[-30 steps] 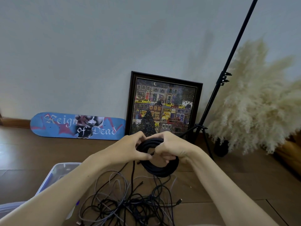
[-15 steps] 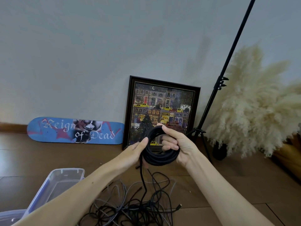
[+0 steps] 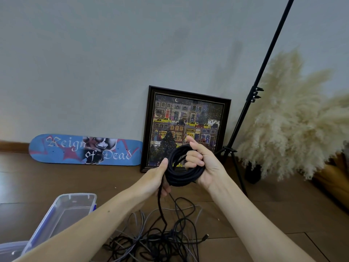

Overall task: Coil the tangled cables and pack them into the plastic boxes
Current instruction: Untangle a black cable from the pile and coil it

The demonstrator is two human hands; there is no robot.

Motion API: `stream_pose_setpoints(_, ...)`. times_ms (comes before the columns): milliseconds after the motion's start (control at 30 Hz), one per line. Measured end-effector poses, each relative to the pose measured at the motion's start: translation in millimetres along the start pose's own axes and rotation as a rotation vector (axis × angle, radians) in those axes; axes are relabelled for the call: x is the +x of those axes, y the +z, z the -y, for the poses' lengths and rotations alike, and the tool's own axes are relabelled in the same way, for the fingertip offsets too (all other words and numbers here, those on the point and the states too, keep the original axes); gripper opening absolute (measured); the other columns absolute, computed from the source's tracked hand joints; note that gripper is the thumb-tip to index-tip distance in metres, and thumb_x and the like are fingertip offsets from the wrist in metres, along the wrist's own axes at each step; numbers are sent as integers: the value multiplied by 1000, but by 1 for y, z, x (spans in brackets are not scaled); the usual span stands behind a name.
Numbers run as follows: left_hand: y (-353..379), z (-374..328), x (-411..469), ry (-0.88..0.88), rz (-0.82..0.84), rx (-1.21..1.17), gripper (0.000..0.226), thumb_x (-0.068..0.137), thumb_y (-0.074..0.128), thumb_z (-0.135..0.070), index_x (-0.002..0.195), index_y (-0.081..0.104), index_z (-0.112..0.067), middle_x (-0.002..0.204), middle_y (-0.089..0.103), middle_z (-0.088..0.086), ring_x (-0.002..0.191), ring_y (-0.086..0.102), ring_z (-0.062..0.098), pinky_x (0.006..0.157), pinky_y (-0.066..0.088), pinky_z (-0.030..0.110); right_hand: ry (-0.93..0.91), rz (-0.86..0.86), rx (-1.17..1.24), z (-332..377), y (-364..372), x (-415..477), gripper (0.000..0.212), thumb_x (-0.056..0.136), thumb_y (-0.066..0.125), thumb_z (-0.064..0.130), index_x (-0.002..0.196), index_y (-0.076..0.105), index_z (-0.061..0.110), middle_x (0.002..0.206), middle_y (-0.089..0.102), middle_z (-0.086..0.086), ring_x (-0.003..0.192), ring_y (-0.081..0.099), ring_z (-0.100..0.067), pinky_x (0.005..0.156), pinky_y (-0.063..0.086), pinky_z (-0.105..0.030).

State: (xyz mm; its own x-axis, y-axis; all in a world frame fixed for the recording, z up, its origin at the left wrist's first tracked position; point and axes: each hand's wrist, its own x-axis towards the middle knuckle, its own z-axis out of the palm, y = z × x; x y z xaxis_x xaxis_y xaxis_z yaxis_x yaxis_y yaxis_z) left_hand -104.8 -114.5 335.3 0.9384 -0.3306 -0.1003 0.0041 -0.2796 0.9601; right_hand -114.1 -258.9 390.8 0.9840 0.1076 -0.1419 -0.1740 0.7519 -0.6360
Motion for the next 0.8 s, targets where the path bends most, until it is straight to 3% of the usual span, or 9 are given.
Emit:
stream_pose_setpoints(133,9,3,-3,-156,62,-223,51,100,23,-49,102,60,-14,67,65,7,59,59,15,55,47,20,-86,-113,138,10,0,3,10,98,51,21,95,59,15,40,33,7,27,30,-5,31,31,-15)
stream_pose_setpoints(300,8,5,-9,-145,273,-43,6,99,46,-16,104,46,-13,87,63,11,68,61,6,55,44,14,-220,-240,258,33,-7,3,28,98,52,15,71,44,12,43,40,5,30,36,-6,35,36,-14)
stream_pose_setpoints(400,12,4,-11,-139,367,-14,14,99,42,-8,112,40,-14,84,60,12,71,65,14,49,44,13,-298,-220,182,37,-9,3,19,97,53,8,79,45,12,52,45,3,37,42,-8,44,45,-20)
stream_pose_setpoints(500,17,1,-10,-112,263,-21,15,99,40,-6,111,44,-13,72,55,7,63,62,17,45,44,16,-366,-175,75,35,-11,5,14,96,52,2,94,48,15,64,49,-2,47,47,-12,60,47,-26)
stream_pose_setpoints(633,14,-5,-2,-64,-44,47,12,94,54,-8,83,59,-6,66,56,6,53,50,13,52,44,21,-462,-181,-126,35,-7,3,20,95,52,-1,104,48,16,73,50,-5,56,50,-13,54,50,-26)
stream_pose_setpoints(700,12,-8,-3,-75,-68,-19,17,96,53,-14,81,58,-8,64,60,6,54,54,14,57,44,25,-484,-179,-187,35,-6,3,22,95,53,0,108,46,16,78,49,-5,58,50,-14,55,51,-26)
stream_pose_setpoints(800,13,-13,-11,-80,7,-48,16,100,44,-23,96,53,-10,59,60,2,49,57,12,49,44,24,-519,-170,-318,30,-5,2,25,96,53,2,111,43,19,81,50,-5,61,50,-14,70,50,-32)
